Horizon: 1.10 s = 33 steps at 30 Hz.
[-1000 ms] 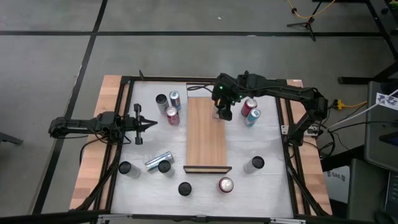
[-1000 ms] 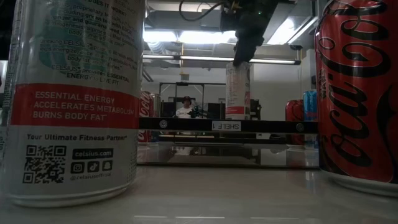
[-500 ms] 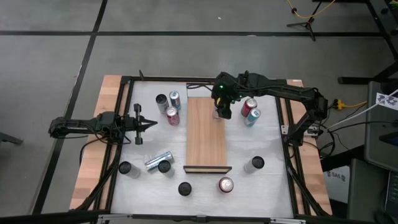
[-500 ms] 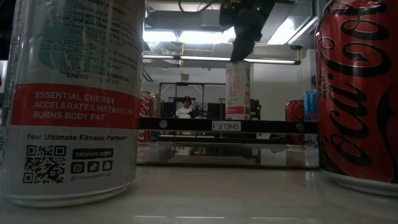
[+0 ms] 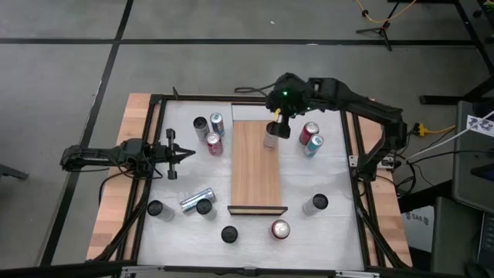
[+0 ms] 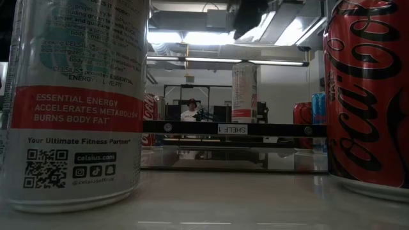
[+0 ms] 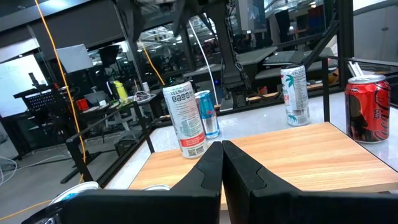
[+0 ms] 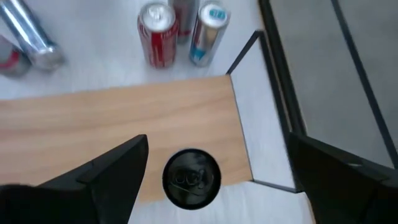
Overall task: Place canned beverage on shelf
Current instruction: Put the white pink soda can on the shelf
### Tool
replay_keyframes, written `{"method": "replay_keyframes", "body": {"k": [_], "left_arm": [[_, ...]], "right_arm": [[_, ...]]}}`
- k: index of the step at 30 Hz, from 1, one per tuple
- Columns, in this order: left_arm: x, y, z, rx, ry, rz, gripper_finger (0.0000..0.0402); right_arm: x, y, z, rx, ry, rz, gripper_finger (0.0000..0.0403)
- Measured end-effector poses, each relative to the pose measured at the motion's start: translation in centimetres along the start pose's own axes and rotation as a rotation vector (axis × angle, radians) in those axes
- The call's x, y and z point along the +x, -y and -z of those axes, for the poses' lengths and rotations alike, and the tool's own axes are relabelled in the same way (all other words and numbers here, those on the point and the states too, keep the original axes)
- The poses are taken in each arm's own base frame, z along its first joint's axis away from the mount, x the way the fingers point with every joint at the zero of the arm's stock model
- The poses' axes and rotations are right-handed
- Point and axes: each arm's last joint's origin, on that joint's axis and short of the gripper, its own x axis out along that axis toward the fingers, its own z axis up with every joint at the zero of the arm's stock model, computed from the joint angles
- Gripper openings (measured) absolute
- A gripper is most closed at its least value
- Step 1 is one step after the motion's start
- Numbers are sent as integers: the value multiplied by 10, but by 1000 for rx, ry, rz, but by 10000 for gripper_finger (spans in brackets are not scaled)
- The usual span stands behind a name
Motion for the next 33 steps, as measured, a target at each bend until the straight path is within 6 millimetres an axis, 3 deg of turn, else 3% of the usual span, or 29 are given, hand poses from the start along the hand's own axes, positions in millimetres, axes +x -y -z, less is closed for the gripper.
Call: {"method": "replay_keyframes", "body": {"k": [10, 33], "left_arm": [[0, 0, 0, 0, 0, 0, 0], [0, 0, 0, 0, 0, 0, 0]], "right_arm": [[-30, -9, -11, 80, 55, 4, 376], [-51, -115, -7, 10, 7, -150, 376]]}}
